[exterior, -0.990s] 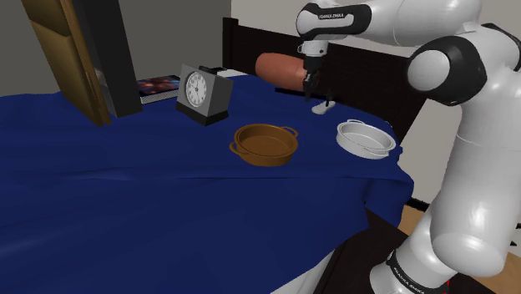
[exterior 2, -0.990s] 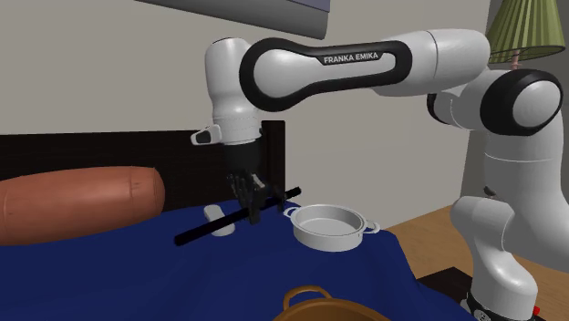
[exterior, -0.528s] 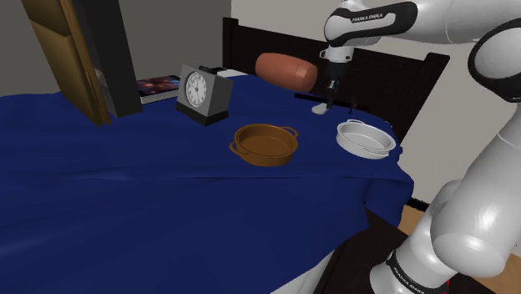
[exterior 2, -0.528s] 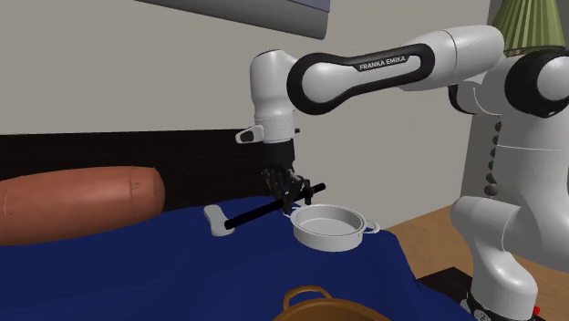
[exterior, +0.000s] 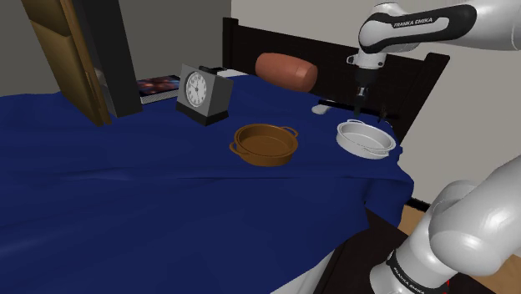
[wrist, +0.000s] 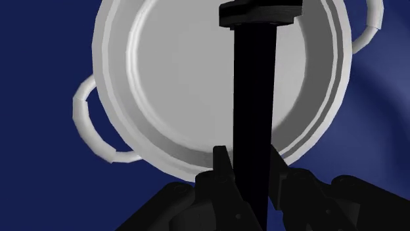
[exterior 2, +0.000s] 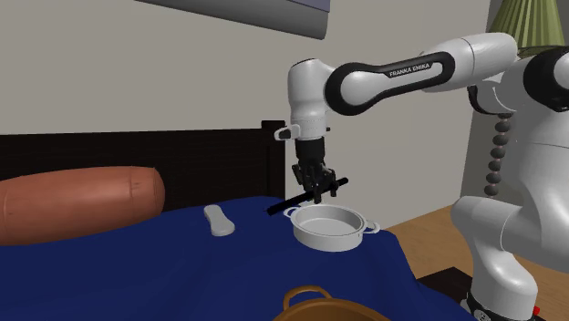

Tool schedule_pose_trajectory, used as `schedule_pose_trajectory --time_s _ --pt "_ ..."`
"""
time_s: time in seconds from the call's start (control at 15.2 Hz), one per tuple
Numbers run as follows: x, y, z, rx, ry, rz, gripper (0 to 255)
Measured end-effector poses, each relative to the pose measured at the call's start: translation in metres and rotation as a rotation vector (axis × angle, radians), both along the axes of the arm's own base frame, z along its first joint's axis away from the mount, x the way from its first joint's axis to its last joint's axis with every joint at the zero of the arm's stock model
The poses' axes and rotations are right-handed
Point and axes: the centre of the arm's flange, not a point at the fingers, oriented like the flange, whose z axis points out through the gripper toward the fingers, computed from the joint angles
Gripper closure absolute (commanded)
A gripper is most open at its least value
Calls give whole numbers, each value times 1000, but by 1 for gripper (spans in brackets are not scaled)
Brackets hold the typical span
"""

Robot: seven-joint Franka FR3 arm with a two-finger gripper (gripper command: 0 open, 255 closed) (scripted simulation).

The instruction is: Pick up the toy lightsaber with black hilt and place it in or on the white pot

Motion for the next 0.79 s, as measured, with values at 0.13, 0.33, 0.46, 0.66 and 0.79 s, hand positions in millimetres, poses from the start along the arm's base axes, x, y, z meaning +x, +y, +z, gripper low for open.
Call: schedule_pose_trajectory --time_s 0.13,0.33,0.46,0.66,0.79 --pt "-28 -10 -4 0 -1 0 255" --pt "-60 -21 -6 0 -2 1 255" --pt "-65 -21 -12 -3 -8 5 255" --pt "-67 -23 -27 -3 -5 2 255" --pt "-67 -23 -38 -2 -5 2 255"
